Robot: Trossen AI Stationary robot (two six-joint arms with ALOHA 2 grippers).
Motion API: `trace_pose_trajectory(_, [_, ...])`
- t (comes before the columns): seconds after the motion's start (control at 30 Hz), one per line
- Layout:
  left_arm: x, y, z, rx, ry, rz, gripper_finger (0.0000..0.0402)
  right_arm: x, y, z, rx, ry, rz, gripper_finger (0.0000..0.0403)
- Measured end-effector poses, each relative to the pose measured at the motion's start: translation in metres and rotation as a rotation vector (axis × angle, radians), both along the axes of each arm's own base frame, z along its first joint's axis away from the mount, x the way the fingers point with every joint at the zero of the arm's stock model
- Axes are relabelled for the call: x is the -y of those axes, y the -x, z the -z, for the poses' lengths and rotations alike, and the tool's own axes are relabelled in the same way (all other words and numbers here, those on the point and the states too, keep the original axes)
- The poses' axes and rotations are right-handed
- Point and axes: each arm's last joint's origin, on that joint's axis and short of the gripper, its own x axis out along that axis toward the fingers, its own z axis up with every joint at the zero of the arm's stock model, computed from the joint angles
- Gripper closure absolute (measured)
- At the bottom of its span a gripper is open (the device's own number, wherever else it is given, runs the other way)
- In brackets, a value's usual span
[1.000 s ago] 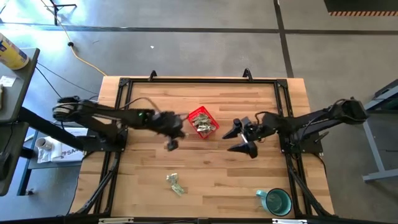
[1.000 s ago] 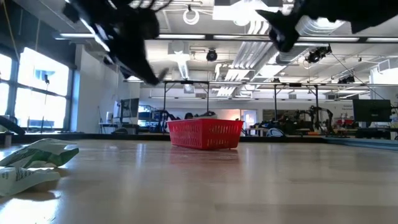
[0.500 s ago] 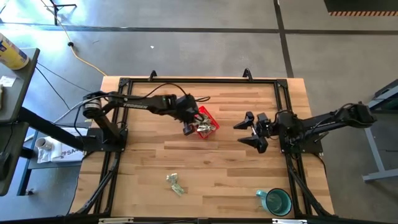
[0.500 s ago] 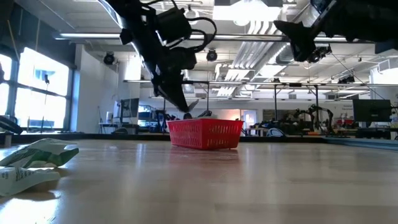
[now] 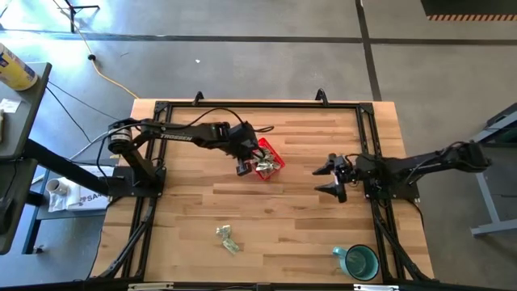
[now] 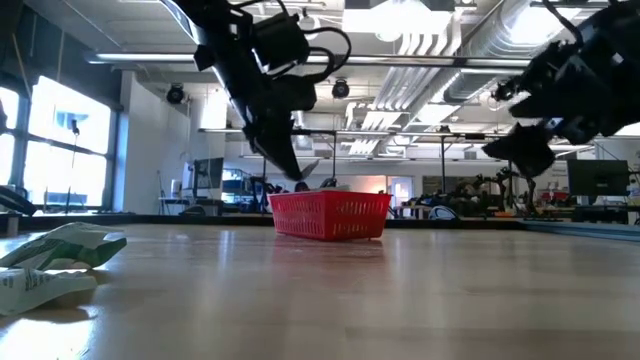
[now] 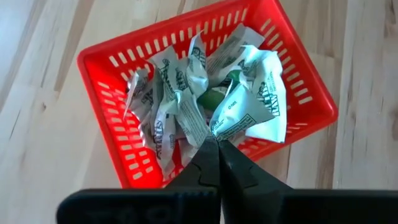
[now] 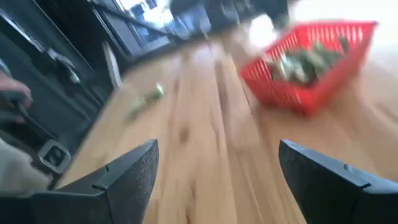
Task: Pick and place Stevia / Truvia into bins
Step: Put the stevia packet into the red basket
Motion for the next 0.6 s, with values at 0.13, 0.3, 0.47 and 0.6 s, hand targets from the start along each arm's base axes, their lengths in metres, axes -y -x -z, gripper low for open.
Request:
trace_pose_trajectory(0.13, [0.0, 0.0, 0.0, -0.003, 0.0, 0.0, 0.0368, 0.0, 0.014, 0.012, -0.159, 0.0, 0.001, 0.0082])
trace_pose_trajectory(0.3, [0.0, 0.0, 0.0, -0.002, 0.0, 0.0, 0.0374, 0.002, 0.02, 0.005, -0.1, 0.013, 0.039, 0.0082])
trace_pose_trajectory(0.47, [0.0, 0.0, 0.0, 0.002, 0.002, -0.005, 0.0372, 0.002, 0.026, -0.009, 0.035, 0.009, 0.045, 0.0082])
trace_pose_trajectory(0.6, [0.0, 0.0, 0.0, -0.003, 0.01, -0.015, 0.0367, 0.002, 0.032, -0.019, 0.149, 0.003, 0.044, 0.0082])
